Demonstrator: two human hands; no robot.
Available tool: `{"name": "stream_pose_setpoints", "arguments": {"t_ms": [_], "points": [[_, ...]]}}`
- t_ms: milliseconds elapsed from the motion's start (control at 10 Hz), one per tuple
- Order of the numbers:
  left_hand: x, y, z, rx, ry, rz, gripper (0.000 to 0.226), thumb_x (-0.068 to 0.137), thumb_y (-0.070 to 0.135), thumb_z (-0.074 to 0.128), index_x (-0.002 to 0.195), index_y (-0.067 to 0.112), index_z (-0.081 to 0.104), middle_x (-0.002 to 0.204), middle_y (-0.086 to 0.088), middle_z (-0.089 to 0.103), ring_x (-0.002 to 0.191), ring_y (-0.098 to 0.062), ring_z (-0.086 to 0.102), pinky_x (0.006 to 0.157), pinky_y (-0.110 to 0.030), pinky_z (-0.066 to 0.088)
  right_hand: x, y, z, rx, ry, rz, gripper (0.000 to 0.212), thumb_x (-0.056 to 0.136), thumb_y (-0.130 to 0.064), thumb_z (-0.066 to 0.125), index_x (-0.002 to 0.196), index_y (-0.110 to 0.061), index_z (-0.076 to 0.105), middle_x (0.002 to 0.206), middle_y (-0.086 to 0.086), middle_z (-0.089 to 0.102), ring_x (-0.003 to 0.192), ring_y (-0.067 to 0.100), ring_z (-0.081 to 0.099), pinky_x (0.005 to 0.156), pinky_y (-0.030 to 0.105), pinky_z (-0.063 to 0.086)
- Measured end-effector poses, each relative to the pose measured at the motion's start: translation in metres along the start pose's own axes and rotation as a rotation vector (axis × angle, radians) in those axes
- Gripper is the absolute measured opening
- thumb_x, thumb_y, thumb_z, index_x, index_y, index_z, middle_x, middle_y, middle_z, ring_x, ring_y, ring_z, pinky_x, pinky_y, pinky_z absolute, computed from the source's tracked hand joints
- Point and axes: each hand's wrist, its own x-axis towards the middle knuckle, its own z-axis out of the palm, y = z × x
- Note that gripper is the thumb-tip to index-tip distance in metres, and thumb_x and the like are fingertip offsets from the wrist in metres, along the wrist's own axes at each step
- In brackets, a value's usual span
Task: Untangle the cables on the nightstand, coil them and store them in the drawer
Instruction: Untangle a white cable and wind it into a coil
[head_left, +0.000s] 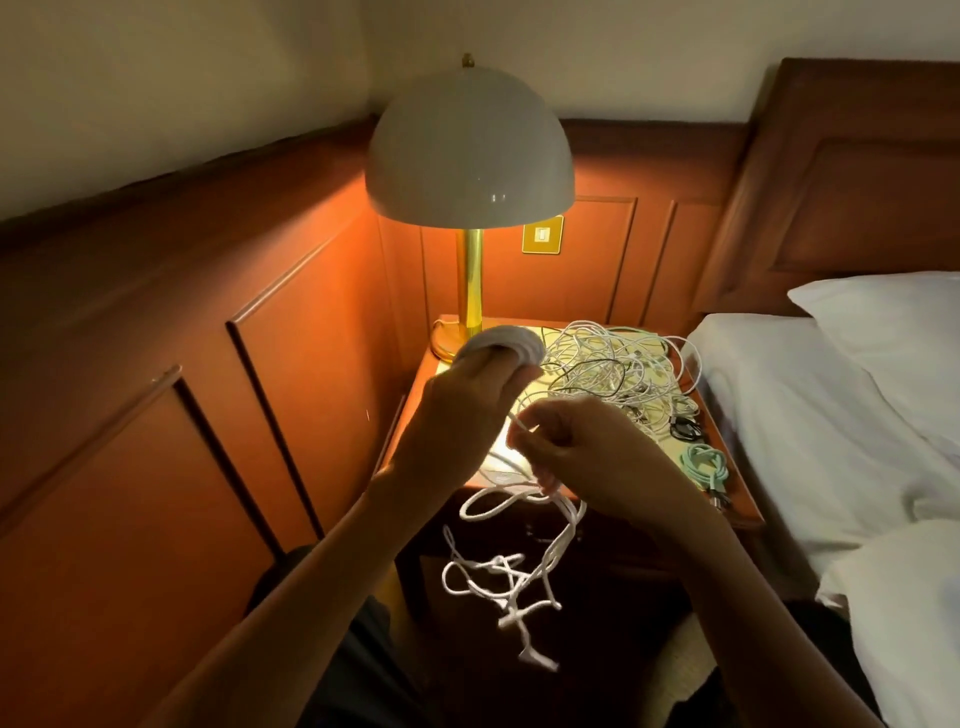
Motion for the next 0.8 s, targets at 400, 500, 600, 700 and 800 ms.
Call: {"name": "stream_pose_setpoints", "arguments": {"t_ms": [400, 500, 600, 700, 800], "points": [[0.027, -0.040, -0.039, -0.438, -0.956, -0.804, 0.034, 0.101, 0.023, 0.056, 0.072, 0.010, 0.069, 0.063, 0.000, 0.071, 0.081, -0.032, 0.070, 0.079, -0.037, 0.057, 0.017, -0.005, -0.011, -0.122, 0.072, -0.192, 0.017, 0.084, -0.054, 0.070, 0.089, -0.040, 0.077, 0.069, -0.026, 0.070, 0.073, -0.006, 0.062, 0.072, 0.026, 0.042], [0.028, -0.064, -0.039, -0.516, -1.051, -0.734, 0.036, 0.101, 0.034, 0.057, 0.088, 0.003, 0.072, 0.086, -0.013, 0.073, 0.086, -0.030, 0.069, 0.079, -0.034, 0.054, 0.016, -0.009, -0.008, -0.019, 0.037, -0.204, 0.017, 0.079, -0.052, 0.076, 0.085, -0.036, 0.079, 0.071, -0.019, 0.072, 0.072, 0.002, 0.067, 0.072, 0.026, 0.052], [0.022, -0.078, -0.046, -0.509, -1.113, -0.688, 0.064, 0.078, 0.070, 0.068, 0.099, 0.010, 0.075, 0.100, -0.016, 0.073, 0.096, -0.039, 0.069, 0.095, -0.053, 0.054, 0.016, -0.006, -0.011, 0.137, 0.060, -0.148, 0.022, 0.071, -0.042, 0.086, 0.076, -0.024, 0.075, 0.073, -0.008, 0.073, 0.071, 0.007, 0.069, 0.074, 0.029, 0.056], [0.024, -0.074, -0.047, -0.620, -0.994, -0.588, 0.061, 0.096, 0.053, 0.048, 0.101, -0.004, 0.067, 0.085, 0.001, 0.070, 0.079, -0.014, 0.066, 0.078, -0.023, 0.053, 0.015, 0.002, -0.009, 0.390, -0.012, -0.132, 0.019, 0.071, -0.024, 0.086, 0.078, -0.014, 0.072, 0.075, 0.003, 0.072, 0.069, 0.016, 0.069, 0.067, 0.026, 0.055], [0.025, -0.081, -0.041, -0.701, -0.976, -0.564, 0.052, 0.100, 0.045, 0.040, 0.106, -0.001, 0.063, 0.081, 0.014, 0.068, 0.076, 0.002, 0.061, 0.075, -0.013, 0.049, 0.011, 0.013, -0.002, 0.700, -0.093, -0.125, 0.014, 0.074, -0.009, 0.080, 0.085, -0.009, 0.072, 0.080, 0.011, 0.071, 0.066, 0.021, 0.066, 0.054, 0.030, 0.052]]}}
